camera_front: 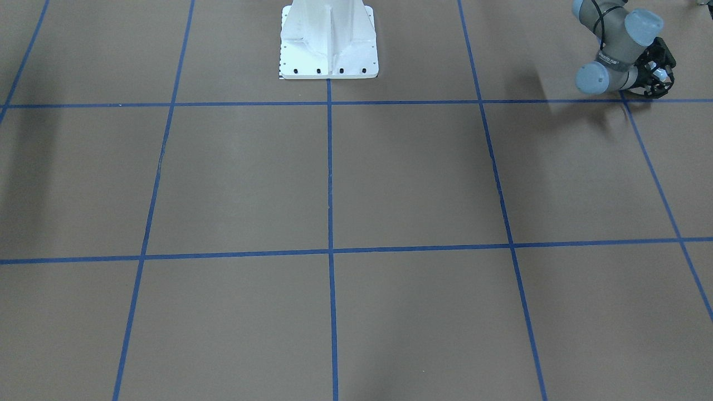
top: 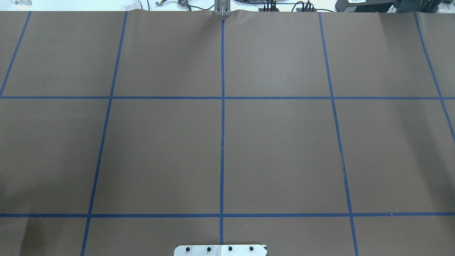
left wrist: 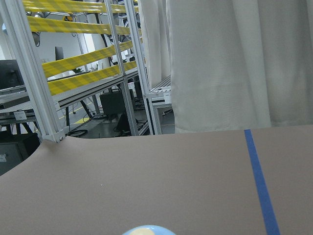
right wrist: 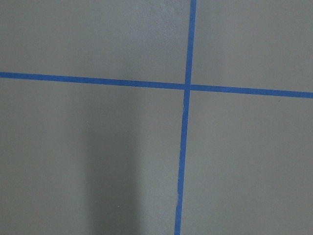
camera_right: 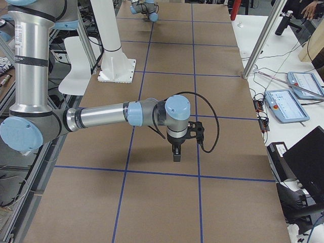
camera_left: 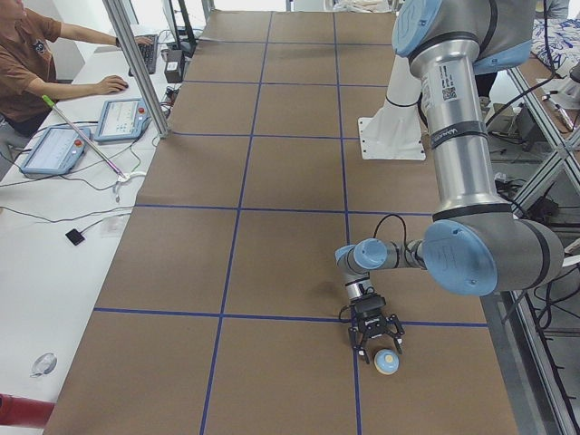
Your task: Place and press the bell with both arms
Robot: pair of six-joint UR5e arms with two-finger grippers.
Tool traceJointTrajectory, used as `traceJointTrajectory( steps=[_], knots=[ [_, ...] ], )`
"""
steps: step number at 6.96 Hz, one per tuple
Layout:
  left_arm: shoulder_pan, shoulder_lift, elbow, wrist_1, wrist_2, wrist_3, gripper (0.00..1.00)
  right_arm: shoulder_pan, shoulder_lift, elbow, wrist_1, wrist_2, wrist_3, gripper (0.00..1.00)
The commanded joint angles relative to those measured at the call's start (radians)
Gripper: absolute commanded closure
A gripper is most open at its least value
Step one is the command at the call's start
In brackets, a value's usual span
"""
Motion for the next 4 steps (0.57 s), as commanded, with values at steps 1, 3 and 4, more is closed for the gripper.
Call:
traceJointTrajectory(
  steps=[1,3,4],
  knots=[
    [0.048,0.000,0.000,-0.004,-0.033,-0.034,0.00,0.000,0.002,0.000,0.000,0.000,0.001,0.00],
    [0.051,0.008,0.000,-0.010,-0.033,-0.032,0.00,0.000,0.002,0.002,0.000,0.004,0.001,0.00],
    [0.051,0.017,0.000,-0.010,-0.033,-0.029,0.00,0.000,0.007,0.002,0.000,0.006,0.001,0.00]
  ],
)
